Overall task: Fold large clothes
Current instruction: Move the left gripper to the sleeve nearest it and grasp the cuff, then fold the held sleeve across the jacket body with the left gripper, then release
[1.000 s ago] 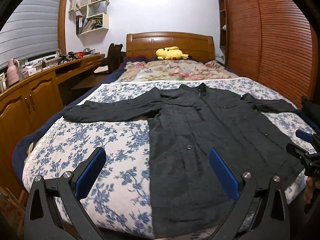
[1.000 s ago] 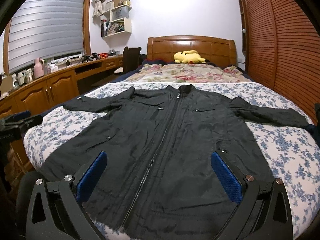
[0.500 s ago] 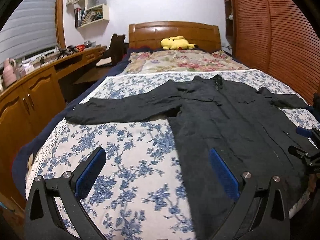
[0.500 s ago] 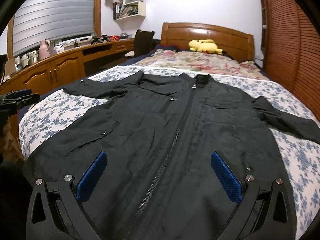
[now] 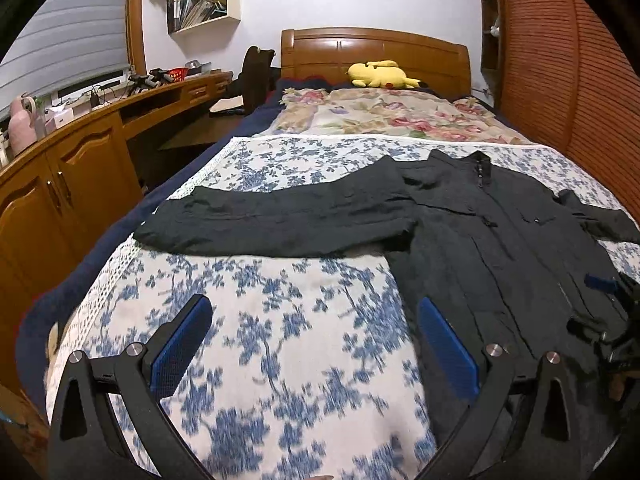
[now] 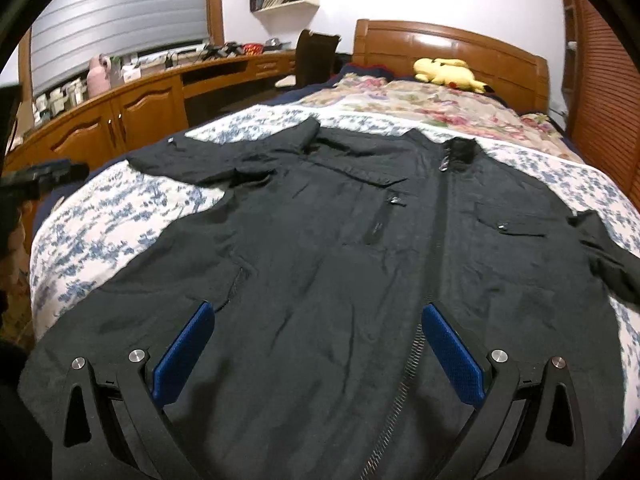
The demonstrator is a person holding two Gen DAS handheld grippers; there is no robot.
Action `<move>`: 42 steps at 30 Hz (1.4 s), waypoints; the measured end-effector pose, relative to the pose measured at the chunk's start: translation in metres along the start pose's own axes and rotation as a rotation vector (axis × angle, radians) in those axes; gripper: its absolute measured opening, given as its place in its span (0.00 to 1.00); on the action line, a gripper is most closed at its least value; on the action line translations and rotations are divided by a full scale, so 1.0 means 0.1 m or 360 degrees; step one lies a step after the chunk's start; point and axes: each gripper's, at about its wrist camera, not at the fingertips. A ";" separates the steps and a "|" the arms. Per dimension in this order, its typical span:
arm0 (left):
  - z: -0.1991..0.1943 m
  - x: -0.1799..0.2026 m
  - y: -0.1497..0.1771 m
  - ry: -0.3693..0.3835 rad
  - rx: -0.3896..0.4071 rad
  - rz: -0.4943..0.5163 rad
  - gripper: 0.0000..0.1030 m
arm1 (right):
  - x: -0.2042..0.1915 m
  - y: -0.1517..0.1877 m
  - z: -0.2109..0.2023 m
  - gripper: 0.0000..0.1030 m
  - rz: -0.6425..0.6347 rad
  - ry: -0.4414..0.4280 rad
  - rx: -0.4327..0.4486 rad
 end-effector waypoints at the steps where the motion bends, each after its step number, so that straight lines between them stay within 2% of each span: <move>1: 0.05 0.00 -0.04 -0.0015 0.0006 0.0009 1.00 | 0.01 0.00 0.03 1.00 -0.0002 -0.0010 -0.0023; 5: 0.27 0.00 -0.17 -0.0017 -0.0005 0.0026 1.00 | 0.11 0.10 0.10 1.00 0.0033 -0.0046 -0.0101; 11: 0.70 -0.06 -0.38 0.0007 -0.0018 0.0022 1.00 | 0.37 0.14 -0.05 1.00 0.0161 -0.0107 -0.0074; 16: 1.10 -0.14 -0.44 0.0018 -0.0152 -0.0038 1.00 | 0.43 0.18 -0.10 1.00 0.0200 -0.0122 -0.0058; 21: 1.51 -0.36 -0.45 0.0090 -0.0342 -0.0220 1.00 | 0.34 0.18 -0.09 1.00 0.0170 -0.0112 -0.0055; 26: 1.71 -0.49 -0.41 0.0104 -0.0397 -0.0345 0.98 | 0.31 0.10 0.01 1.00 0.0154 -0.0110 -0.0054; 31: 1.92 -0.60 -0.33 0.0159 -0.0512 -0.0493 0.71 | 0.32 0.10 0.01 1.00 0.0153 -0.0116 -0.0058; 38: 2.08 -0.64 -0.35 0.0153 -0.0525 -0.0605 0.59 | 0.31 0.08 0.02 1.00 0.0155 -0.0116 -0.0057; 40: 2.11 -0.66 -0.38 0.0138 -0.0516 -0.0619 0.42 | 0.31 0.09 0.02 1.00 0.0158 -0.0116 -0.0056; 41: 2.12 -0.66 -0.39 0.0130 -0.0512 -0.0619 0.37 | 0.31 0.09 0.02 1.00 0.0159 -0.0118 -0.0056; 42: 2.14 -0.68 -0.40 0.0128 -0.0510 -0.0623 0.24 | 0.30 0.09 0.03 1.00 0.0159 -0.0118 -0.0056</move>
Point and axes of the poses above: each gripper's, at about its wrist camera, not at the fingertips, and z roughly the way its jaws point, x to its right, y to its underside, and after that the axes turned 2 degrees about -y, right-handed
